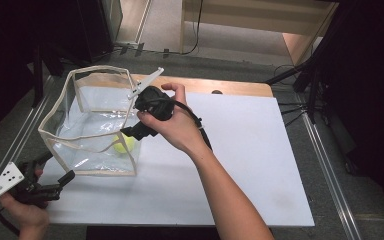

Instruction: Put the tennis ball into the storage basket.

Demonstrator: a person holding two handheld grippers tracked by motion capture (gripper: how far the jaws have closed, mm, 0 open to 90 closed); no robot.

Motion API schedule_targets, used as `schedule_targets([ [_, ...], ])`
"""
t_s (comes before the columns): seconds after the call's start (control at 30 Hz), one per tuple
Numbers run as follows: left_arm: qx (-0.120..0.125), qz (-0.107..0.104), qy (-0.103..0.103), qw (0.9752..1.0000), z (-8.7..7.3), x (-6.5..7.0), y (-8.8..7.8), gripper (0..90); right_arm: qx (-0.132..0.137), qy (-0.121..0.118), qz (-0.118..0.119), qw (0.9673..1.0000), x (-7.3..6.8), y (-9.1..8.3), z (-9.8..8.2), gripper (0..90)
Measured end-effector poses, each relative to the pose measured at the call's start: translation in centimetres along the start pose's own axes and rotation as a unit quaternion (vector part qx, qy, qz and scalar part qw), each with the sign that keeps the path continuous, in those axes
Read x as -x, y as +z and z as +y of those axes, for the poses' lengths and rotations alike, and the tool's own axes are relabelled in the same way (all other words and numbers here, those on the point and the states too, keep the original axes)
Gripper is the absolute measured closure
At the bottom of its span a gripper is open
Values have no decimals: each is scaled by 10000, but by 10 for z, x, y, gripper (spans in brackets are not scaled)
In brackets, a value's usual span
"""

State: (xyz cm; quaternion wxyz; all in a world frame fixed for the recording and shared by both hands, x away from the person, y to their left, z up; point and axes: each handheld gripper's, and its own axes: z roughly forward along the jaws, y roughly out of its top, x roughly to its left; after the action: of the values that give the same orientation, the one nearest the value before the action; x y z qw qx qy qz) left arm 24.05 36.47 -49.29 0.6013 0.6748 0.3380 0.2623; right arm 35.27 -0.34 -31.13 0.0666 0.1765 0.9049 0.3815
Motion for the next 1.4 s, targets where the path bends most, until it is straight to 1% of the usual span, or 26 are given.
schedule_targets([
  [0.07, -9, 0, 3, 10000, 0, 0, 0, 0, 4, -23, 3, 10000, 1, 1, -4, 97],
  [0.1, -5, 0, -1, 10000, 0, 0, 0, 0, -38, 21, 14, 10000, 1, 3, -8, 97],
  [0.2, -4, 1, -1, 10000, 0, 0, 0, 0, -47, 10, 2, 10000, 1, 5, -12, 97],
  [0.23, -3, 1, -5, 10000, 0, 0, 0, 0, -67, 66, 20, 10000, 1, 8, -16, 97],
  [0.33, 0, -1, -11, 10000, 0, 0, 0, 0, -81, 82, 39, 9999, 0, 10, -21, 97],
  [0.43, -1, -1, -5, 10000, 0, 0, 0, 0, -104, 71, 42, 9999, -1, 16, -31, 97],
  [0.47, -1, -3, -10, 10000, 0, 0, 0, 0, -104, 71, 42, 9999, -1, 16, -31, 97],
  [0.5, 0, -4, -12, 10000, 0, 0, 0, 0, -120, 114, 55, 9998, -1, 17, -34, 97],
  [0.57, -9, -4, -2, 10000, 0, 0, 0, 0, -113, 106, 53, 9999, -2, 19, -39, 97],
  [0.73, -2, 0, -4, 10000, 0, 0, 0, 0, -103, 170, 39, 9998, -3, 22, -54, 97],
  [0.77, -2, -2, -7, 10000, 0, 0, 0, 0, -81, 231, 21, 9997, -3, 23, -60, 97],
  [0.8, -2, -2, -3, 10000, 0, 0, 0, 0, -81, 231, 21, 9997, -3, 23, -60, 97],
  [0.9, -20, 6, -3, 10000, 0, 0, 0, 0, -95, 313, 14, 9995, -2, 24, -69, 70],
  [0.93, -26, 4, 1, 10000, 0, 0, 0, 0, -85, 359, -1, 9993, -3, 25, -72, 70],
  [1.0, -30, 3, 0, 10000, 0, 0, 0, 0, -51, 370, -44, 9993, -3, 25, -78, 69],
  [1.03, -28, -2, 5, 10000, 0, 0, 0, 0, -10, 364, -46, 9993, -3, 26, -81, 46],
  [1.07, -28, -2, 1, 10000, 0, 0, 0, 0, 0, 378, -62, 9993, -3, 26, -83, 0],
  [1.1, -36, 2, 3, 10000, 0, 0, 0, 0, 1, 371, -57, 9993, -3, 26, -85, 0],
  [1.4, -43, -3, 28, 10000, 0, 1, 0, 0, 174, 581, -209, 9979, -3, 27, -117, 0],
])
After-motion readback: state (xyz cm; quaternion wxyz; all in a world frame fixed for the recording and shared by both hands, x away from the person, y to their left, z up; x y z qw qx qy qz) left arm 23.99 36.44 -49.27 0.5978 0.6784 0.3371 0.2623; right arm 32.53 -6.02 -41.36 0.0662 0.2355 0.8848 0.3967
